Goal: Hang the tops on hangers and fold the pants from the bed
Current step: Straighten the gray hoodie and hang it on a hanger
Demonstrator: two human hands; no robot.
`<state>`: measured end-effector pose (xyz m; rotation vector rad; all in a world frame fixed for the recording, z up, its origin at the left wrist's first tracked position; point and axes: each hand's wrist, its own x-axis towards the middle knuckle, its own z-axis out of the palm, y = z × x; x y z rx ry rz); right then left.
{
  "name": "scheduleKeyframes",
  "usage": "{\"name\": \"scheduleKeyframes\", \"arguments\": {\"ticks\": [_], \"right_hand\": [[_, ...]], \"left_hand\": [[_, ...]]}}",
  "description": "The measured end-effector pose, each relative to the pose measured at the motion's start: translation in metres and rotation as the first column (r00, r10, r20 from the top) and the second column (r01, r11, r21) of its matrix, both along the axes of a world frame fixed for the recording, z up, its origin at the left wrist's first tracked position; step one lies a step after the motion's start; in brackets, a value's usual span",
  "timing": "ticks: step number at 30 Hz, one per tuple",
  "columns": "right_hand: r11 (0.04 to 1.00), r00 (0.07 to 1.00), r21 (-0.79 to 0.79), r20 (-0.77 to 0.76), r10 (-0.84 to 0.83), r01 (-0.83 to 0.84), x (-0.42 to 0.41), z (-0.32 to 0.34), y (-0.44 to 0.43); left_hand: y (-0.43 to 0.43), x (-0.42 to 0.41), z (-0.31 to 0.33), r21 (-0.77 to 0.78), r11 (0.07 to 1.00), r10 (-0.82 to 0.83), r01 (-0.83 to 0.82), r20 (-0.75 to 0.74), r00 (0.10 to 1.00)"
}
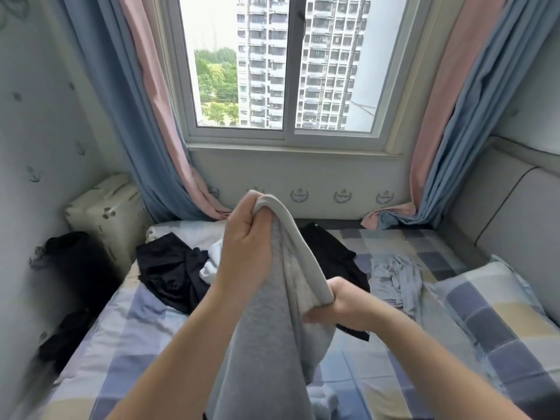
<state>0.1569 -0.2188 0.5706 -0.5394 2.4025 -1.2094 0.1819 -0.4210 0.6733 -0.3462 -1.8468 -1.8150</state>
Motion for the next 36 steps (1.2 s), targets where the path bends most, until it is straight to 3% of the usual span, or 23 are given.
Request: {"name": "scheduleKeyframes", "arguments": {"ticks": [4,7,10,12,14,16,18,21,24,29,33,36], "right_hand": [[0.989,0.977,0.096,0.169,-0.131,0.116,-0.009,-0.067,0.011],[0.969,0.968,0.167,0.143,-0.206,0.182,-0.010,-0.096,0.020],[0.967,0.967,0.052,0.038,-0.253,0.251,-0.010,-0.084,0.011],[0.968,0.968,-0.032,-0.025,-0.249,0.249,-0.007,-0.059,-0.003],[0.961,0.968,-0.134,-0.036,-0.250,0.243,-0.002,-0.033,-0.015],[0.948,0.964,-0.213,-0.073,-0.257,0.237,0.004,-0.009,-0.023],[0.940,0.953,-0.253,-0.138,-0.269,0.228,0.011,0.012,-0.028],[0.923,0.916,-0.285,-0.234,-0.327,0.257,0.017,0.029,-0.028],[0.938,0.917,-0.252,-0.258,-0.303,0.238,0.017,0.034,-0.022],[0.966,0.971,-0.222,-0.165,-0.172,0.133,0.013,0.020,-0.011],[0.964,0.978,-0.184,-0.048,-0.202,0.191,0.022,-0.023,-0.011],[0.967,0.969,-0.058,0.034,-0.246,0.248,0.030,-0.060,-0.013]], "left_hand": [[-0.031,-0.007,0.005,0.027,0.996,0.088,-0.088,-0.003,0.996],[-0.046,-0.016,-0.019,0.003,0.992,0.122,-0.123,0.118,0.985],[-0.053,-0.026,-0.056,-0.149,0.981,0.163,-0.122,0.307,0.938],[-0.054,-0.027,-0.077,-0.237,0.971,0.124,-0.021,0.428,0.895],[-0.050,-0.022,-0.096,-0.273,0.940,-0.035,0.205,0.521,0.853],[-0.038,-0.013,-0.108,-0.282,0.844,-0.212,0.457,0.606,0.766],[-0.021,-0.003,-0.117,-0.265,0.759,-0.315,0.595,0.650,0.692],[-0.002,0.005,-0.125,-0.253,0.750,-0.408,0.611,0.549,0.729],[0.006,0.006,-0.121,-0.197,0.853,-0.354,0.483,0.461,0.813],[0.004,0.006,-0.099,-0.169,0.941,-0.225,0.292,0.331,0.917],[0.001,0.008,-0.079,-0.072,0.970,-0.208,0.232,0.250,0.946],[-0.005,0.008,-0.068,-0.073,0.970,-0.216,0.234,0.195,0.957]]}}
